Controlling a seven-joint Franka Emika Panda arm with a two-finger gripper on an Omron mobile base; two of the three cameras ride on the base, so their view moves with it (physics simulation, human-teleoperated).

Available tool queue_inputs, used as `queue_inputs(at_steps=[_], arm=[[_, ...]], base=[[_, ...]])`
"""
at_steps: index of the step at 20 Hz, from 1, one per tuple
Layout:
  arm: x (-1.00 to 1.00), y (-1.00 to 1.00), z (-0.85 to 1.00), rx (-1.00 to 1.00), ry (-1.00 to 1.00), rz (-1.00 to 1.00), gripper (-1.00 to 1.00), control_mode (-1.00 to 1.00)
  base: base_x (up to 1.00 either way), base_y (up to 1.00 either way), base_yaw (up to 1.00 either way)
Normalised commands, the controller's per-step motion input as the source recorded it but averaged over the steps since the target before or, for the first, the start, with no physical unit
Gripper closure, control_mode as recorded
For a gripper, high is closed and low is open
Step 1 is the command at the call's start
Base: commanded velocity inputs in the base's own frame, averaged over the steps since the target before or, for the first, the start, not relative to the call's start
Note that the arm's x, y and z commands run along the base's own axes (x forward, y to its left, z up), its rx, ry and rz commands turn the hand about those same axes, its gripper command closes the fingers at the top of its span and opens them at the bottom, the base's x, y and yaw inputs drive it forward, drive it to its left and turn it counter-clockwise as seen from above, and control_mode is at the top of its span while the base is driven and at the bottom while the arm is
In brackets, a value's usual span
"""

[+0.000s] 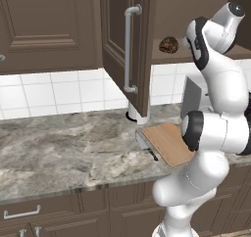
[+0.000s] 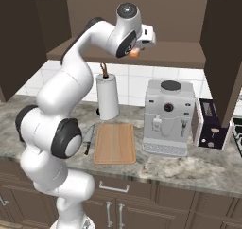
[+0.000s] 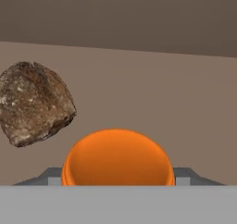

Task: Pick the bread, place it on the cutting board, pick the jam, place it on the counter, and close the cabinet.

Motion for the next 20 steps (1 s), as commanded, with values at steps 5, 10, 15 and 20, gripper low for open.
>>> queue_inputs(at_steps=[5,10,15,20], arm=[[-0.34,0.00,0.00,0.00,0.00,0.00,1.00,-1.00],[-0.48,0.00,-0.05,0.00,-0.01,0.00,1.00,-1.00],[-0.54,0.00,-0.11,0.00,0.00,0.00,1.00,-1.00],[-0.48,0.00,-0.16,0.00,0.00,0.00,1.00,-1.00]], base=[[0.00,0.00,0.00],[0.00,0.00,0.00],[0.00,0.00,0.00],[0.00,0.00,0.00]])
